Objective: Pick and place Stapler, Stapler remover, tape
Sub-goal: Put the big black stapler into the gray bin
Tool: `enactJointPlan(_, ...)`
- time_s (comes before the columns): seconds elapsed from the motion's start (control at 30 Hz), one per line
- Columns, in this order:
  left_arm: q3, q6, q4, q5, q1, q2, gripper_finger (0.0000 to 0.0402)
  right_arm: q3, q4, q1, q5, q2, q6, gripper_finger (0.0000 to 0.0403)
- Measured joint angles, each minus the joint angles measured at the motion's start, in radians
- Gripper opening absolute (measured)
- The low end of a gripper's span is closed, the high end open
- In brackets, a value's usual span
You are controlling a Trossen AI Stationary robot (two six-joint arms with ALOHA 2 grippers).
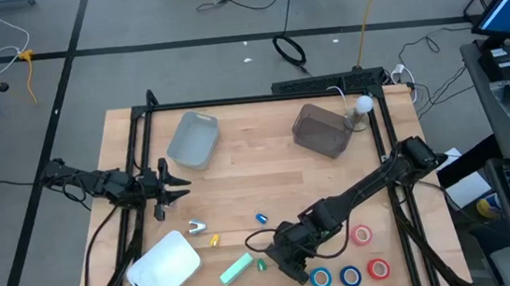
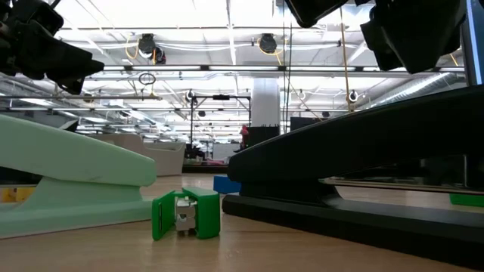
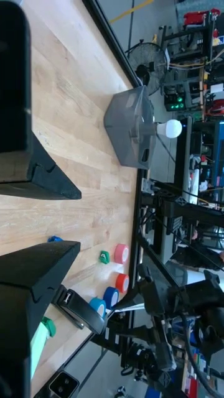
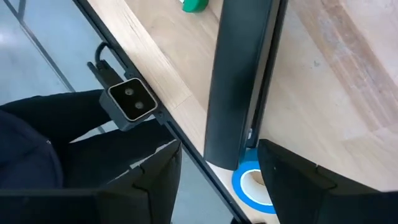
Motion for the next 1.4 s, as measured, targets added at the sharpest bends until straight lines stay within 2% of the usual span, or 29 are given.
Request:
enactJointPlan(0.2, 0.000, 0.000, 0.000, 0.000, 0.000, 0.000, 0.0118, 0.000, 0.110, -0.005, 0.037, 0.000, 0.017, 0.0204)
enactJointPlan(0.33, 0.000, -0.001, 0.000, 0.000, 0.000, 0.000, 0.0118, 0.000, 0.167, 0.000, 0.119, 0.000, 0.072, 0.0205)
enactJointPlan(0.5, 0.000, -0.001, 0.000, 0.000, 0.000, 0.000, 0.0118, 0.032, 0.075, 0.058, 0.152, 0.000, 0.158, 0.0207)
enactJointPlan(0.77, 0.000, -0.001, 0.000, 0.000, 0.000, 0.000, 0.0118, 0.171, -0.079, 0.143, 0.369, -0.001, 0.265, 0.0207)
enactJointPlan(0.9, 0.000, -0.001, 0.000, 0.000, 0.000, 0.000, 0.0118, 0.170, -0.199, 0.144, 0.326, 0.030, 0.286, 0.0206)
enactJointPlan(1.17, 0.000, -0.001, 0.000, 0.000, 0.000, 0.000, 0.0118, 0.171, -0.106, 0.105, 0.216, 0.130, 0.168, 0.0208)
enactJointPlan(1.4, 0.000, -0.001, 0.000, 0.000, 0.000, 0.000, 0.0118, 0.170, -0.190, 0.105, 0.234, 0.138, 0.149, 0.0204)
